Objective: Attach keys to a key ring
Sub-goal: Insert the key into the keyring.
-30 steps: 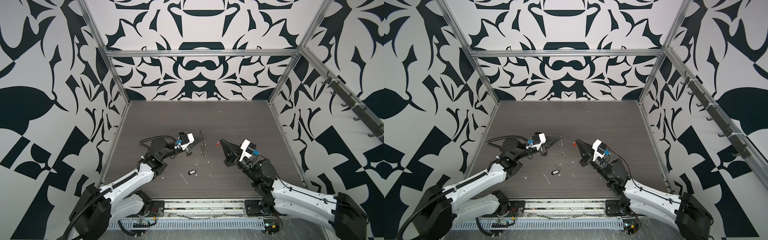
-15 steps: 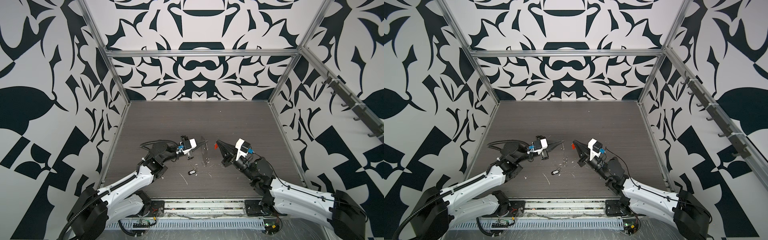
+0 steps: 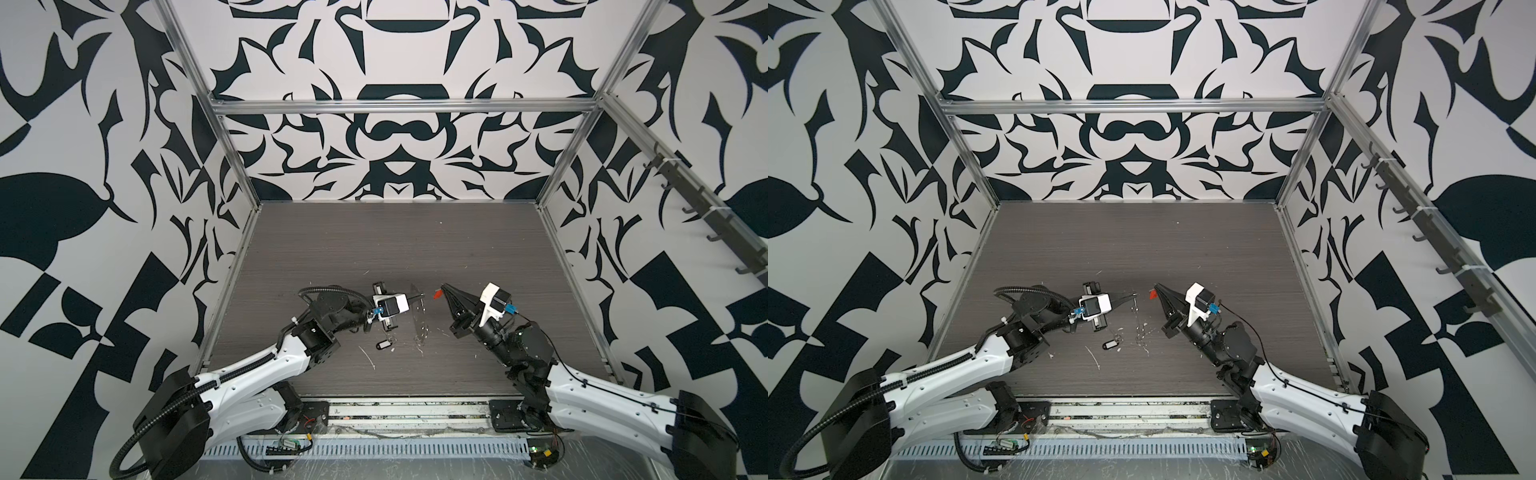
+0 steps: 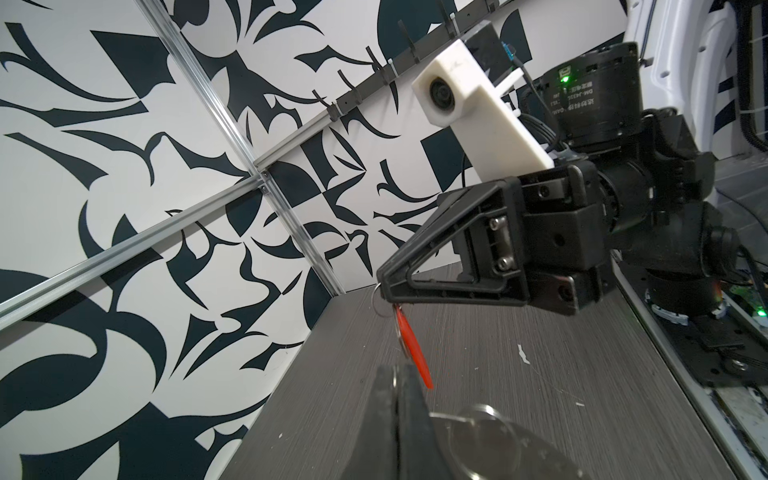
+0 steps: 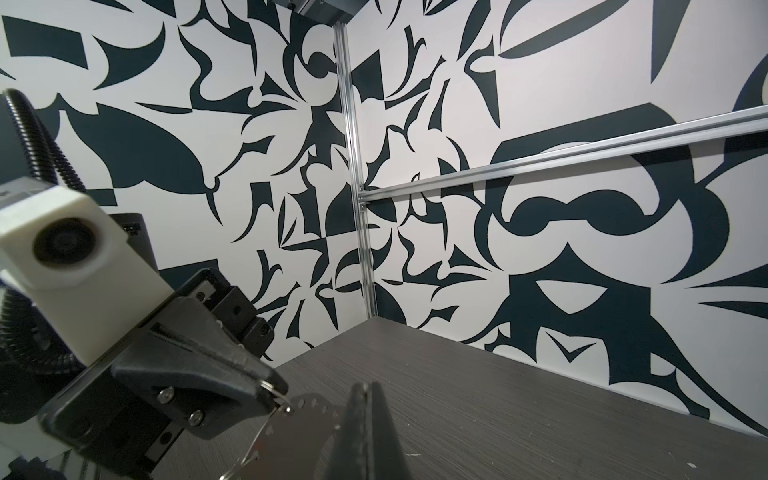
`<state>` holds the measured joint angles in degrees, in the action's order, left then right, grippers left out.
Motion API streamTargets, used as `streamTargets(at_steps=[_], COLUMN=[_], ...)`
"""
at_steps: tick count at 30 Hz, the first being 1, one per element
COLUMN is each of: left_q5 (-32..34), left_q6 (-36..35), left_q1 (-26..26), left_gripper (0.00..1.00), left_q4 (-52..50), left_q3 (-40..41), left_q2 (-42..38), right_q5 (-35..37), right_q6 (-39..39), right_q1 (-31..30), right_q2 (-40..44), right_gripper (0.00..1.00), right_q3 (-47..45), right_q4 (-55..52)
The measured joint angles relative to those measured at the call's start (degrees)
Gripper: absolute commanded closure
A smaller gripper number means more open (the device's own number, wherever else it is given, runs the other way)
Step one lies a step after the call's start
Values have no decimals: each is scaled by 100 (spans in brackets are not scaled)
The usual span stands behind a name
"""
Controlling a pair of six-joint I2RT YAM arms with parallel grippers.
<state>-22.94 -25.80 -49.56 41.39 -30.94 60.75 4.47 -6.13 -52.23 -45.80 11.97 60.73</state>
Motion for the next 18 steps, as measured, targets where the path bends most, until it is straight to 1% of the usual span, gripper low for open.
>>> streamTargets(at_steps=[10,18], left_q5=[24,61], left_q6=[-173,-221], left_q1=[-87,-109], left_gripper=[100,100], left_q4=[-35,-35], left_q3=[0,0], left_q2=[7,7], right_q5=[-409,-811], right_q6=[-168,-321], right_q1=[-2,-2], right_q2=[20,-313], right_gripper=[100,100], right_q3=[-221,-221], right_q4=[306,658])
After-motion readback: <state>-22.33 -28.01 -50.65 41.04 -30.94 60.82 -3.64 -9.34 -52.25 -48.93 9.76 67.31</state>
